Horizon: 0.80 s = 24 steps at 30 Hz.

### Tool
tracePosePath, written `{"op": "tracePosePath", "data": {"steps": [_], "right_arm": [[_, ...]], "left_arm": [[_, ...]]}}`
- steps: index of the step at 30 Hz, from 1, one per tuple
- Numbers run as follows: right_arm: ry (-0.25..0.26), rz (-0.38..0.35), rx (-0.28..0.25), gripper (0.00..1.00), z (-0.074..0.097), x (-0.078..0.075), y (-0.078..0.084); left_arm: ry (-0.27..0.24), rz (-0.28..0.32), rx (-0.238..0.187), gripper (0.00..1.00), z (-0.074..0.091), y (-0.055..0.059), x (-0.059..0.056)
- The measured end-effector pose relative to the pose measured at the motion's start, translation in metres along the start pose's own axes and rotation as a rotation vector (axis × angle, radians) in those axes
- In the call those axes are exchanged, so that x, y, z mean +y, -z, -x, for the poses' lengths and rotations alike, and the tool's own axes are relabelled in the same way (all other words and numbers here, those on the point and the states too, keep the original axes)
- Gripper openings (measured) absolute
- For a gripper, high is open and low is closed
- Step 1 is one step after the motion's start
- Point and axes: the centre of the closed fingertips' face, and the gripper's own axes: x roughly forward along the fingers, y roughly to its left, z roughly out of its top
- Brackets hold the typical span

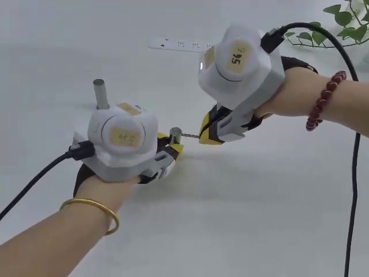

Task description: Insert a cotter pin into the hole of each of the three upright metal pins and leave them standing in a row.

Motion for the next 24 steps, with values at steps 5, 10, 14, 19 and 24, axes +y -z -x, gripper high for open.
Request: {"op": "tracePosePath", "data": {"steps": [5, 10, 14, 19, 24], "right_arm": [[-0.001, -0.001, -0.005, 0.03, -0.003, -0.002, -0.001], [-0.006, -0.027, -0.037, 0.03, -0.003, -0.001, -0.004], [-0.003, -0.023, -0.044, 0.03, -0.004, -0.001, -0.005], [-0.003, -0.036, -0.052, 0.03, -0.005, -0.001, -0.005], [-0.018, -0.045, -0.094, 0.03, -0.007, -0.002, -0.011]], "left_arm": [[-0.004, -0.001, -0.002, 0.11, 0.000, 0.000, 0.000], [-0.010, 0.000, -0.005, 0.11, 0.000, 0.000, 0.000], [-0.019, -0.002, -0.007, 0.11, 0.000, 0.000, 0.000], [-0.026, 0.000, -0.010, 0.11, 0.000, 0.000, 0.000], [-0.028, 0.003, -0.010, 0.11, 0.000, 0.000, 0.000]]}}
